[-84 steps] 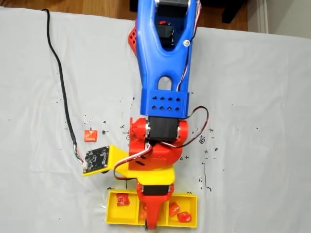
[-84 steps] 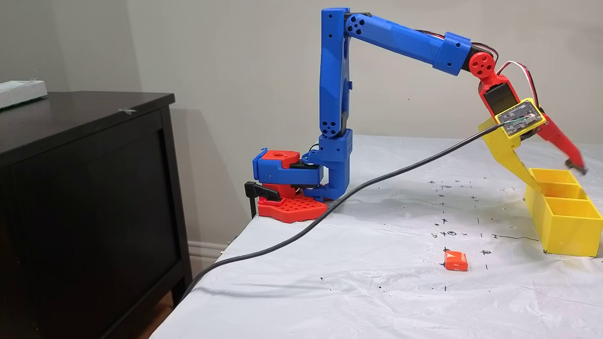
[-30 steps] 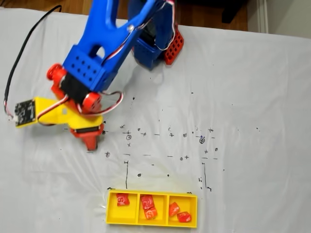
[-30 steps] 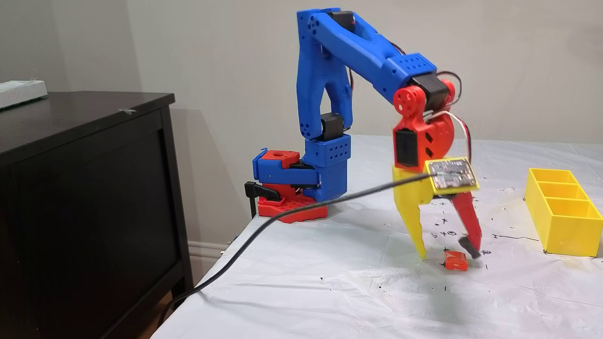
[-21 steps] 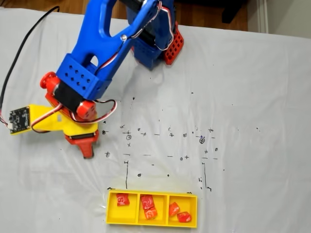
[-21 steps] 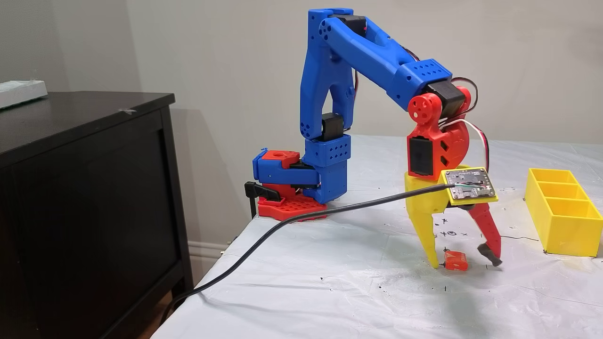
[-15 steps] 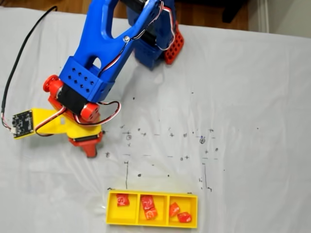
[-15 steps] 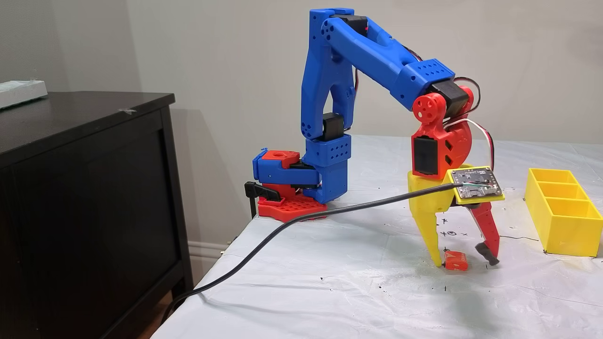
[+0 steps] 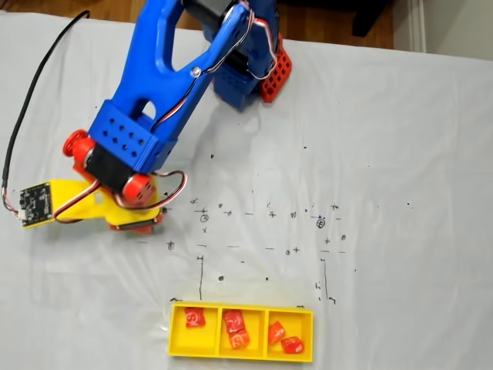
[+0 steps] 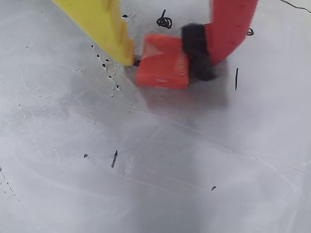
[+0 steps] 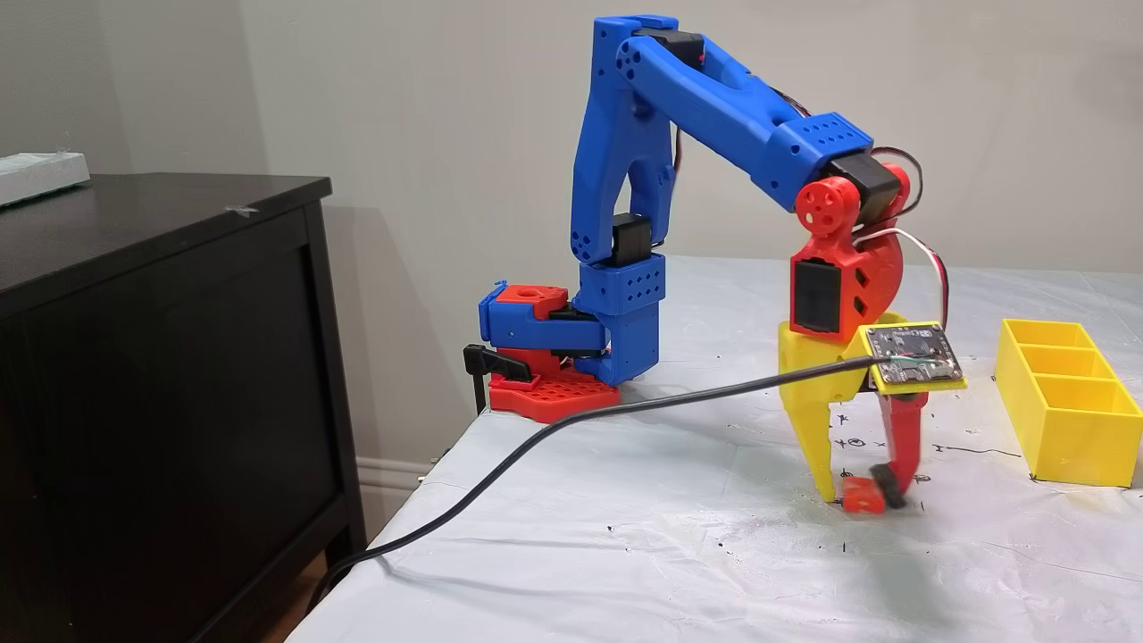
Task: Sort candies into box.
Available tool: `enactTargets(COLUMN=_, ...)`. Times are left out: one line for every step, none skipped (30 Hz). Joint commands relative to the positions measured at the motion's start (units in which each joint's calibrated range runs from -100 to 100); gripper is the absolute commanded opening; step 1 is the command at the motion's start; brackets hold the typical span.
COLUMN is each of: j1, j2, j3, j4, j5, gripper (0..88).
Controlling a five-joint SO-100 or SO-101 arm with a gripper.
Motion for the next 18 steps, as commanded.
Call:
enactTargets(j1=0.5, j2=3.2, j3=-4.3, j4=1.7, j5=-0.3, gripper=0.2)
enactTargets(j1=0.5, j2=3.6, j3=-4.8, j4=1.9, j5=-0.2, gripper=0.2)
enactTargets(j1=0.4, j2=3.9, j3=-5.8, j4=2.6, j5=-0.2, gripper=0.2)
enactTargets(j1=0.5, j2=4.1, j3=-7.0, j4=3.6, j5=-0.4, gripper=0.2)
enactTargets(j1=0.5, j2=3.7, j3=-7.9, j4=4.5, j5=-0.5, gripper=0.2)
enactTargets(j1=0.5, j2=0.4, j3=-7.8, j4=4.7, j5=-1.0, gripper=0.2)
enactTargets(j1=0.3, j2=-1.8, j3=-7.0, j4=4.4, j5=-1.0, gripper=0.2)
enactTargets(j1=0.1, j2=-4.3, j3=-5.9, j4=3.8, j5=-1.1, gripper=0.2)
enactTargets(j1=-0.5, j2=-6.6, j3=-5.0, j4=3.1, j5=-1.4, gripper=0.2)
enactTargets(j1=-1.2, j2=-8.4, j3=-4.7, j4=2.9, j5=-1.8, gripper=0.2)
enactTargets(j1=-2.2, j2=-9.6, j3=-5.3, j4=3.2, j5=-2.3, gripper=0.2)
enactTargets(j1=-3.2, j2=-10.4, j3=-6.4, j4=3.9, j5=-3.1, gripper=0.2)
enactTargets(j1=-4.4, j2=-11.0, j3=-7.8, j4=4.7, j5=-4.0, gripper=0.2)
enactTargets(j1=-5.7, j2=-11.7, j3=-9.1, j4=5.3, j5=-5.2, gripper=0.2)
enactTargets(j1=-6.9, j2=-12.6, j3=-10.5, j4=5.7, j5=-6.6, gripper=0.2)
enactTargets(j1=-8.2, j2=-13.6, j3=-11.4, j4=5.6, j5=-7.8, gripper=0.2)
enactTargets(j1=-9.5, j2=-14.5, j3=-12.6, j4=5.5, j5=-9.0, gripper=0.2)
enactTargets(j1=-10.5, j2=-15.2, j3=-13.7, j4=5.5, j5=-10.3, gripper=0.2)
